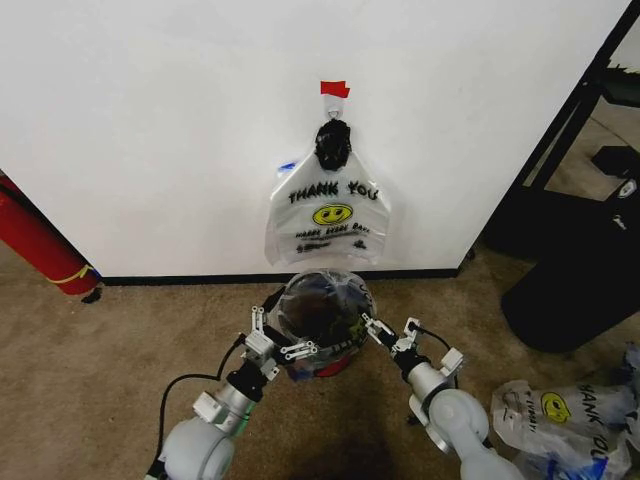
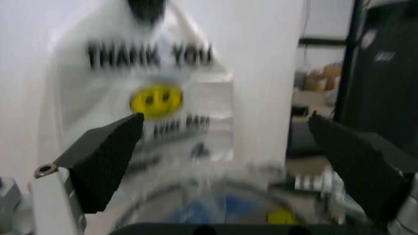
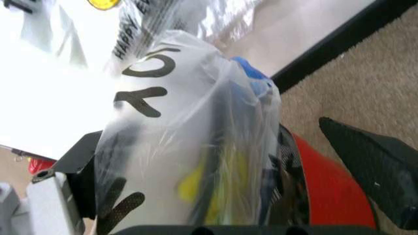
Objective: Pick up the garbage bag from the wall and place it over the trash bin.
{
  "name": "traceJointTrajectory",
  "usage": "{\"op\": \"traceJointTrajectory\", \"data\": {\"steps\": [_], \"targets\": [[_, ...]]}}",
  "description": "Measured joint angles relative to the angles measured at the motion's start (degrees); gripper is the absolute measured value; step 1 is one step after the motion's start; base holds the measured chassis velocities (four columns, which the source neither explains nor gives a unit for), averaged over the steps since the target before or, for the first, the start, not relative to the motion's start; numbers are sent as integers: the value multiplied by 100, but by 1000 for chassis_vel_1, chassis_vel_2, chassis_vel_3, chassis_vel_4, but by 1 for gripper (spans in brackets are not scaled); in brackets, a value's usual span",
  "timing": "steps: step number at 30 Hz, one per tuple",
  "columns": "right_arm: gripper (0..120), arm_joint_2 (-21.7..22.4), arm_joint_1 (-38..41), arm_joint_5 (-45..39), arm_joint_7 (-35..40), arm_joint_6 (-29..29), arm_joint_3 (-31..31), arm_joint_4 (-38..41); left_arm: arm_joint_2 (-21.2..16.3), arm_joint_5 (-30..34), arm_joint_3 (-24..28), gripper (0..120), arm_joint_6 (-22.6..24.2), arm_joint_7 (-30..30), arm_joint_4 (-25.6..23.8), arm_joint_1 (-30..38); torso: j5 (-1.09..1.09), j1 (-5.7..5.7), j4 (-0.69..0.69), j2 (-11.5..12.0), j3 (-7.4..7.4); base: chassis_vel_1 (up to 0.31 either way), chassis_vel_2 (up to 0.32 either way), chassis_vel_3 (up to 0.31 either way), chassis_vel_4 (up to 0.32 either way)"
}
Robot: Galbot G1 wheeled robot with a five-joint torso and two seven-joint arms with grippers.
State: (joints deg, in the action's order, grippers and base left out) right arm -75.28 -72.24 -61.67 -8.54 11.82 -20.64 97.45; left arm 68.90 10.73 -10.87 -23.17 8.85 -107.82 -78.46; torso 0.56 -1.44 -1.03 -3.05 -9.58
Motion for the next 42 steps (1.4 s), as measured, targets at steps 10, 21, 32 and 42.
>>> {"op": "traceJointTrajectory", "data": {"steps": [10, 21, 32, 42], "targets": [[100, -215, 22, 62, 358, -16, 101, 25, 395, -1175, 1144, 100, 1027, -1438, 709, 427, 1, 0, -1, 0, 0, 0, 0, 0, 0], [100, -176, -26, 117, 329, -132, 109, 25, 564, -1818, 1116, 100, 1505, -2145, 551, 295, 1, 0, 0, 0, 0, 0, 0, 0, 0], [100, -171, -104, -237, 94, -179, 112, 239, 579, -2174, 1167, 100, 1632, -2140, 767, 269, 1, 0, -1, 0, 0, 0, 0, 0, 0], [100, -134, -183, -741, 282, -159, 20, 492, 617, -2259, 1140, 100, 1606, -2131, 866, 263, 1, 0, -1, 0, 0, 0, 0, 0, 0]]}}
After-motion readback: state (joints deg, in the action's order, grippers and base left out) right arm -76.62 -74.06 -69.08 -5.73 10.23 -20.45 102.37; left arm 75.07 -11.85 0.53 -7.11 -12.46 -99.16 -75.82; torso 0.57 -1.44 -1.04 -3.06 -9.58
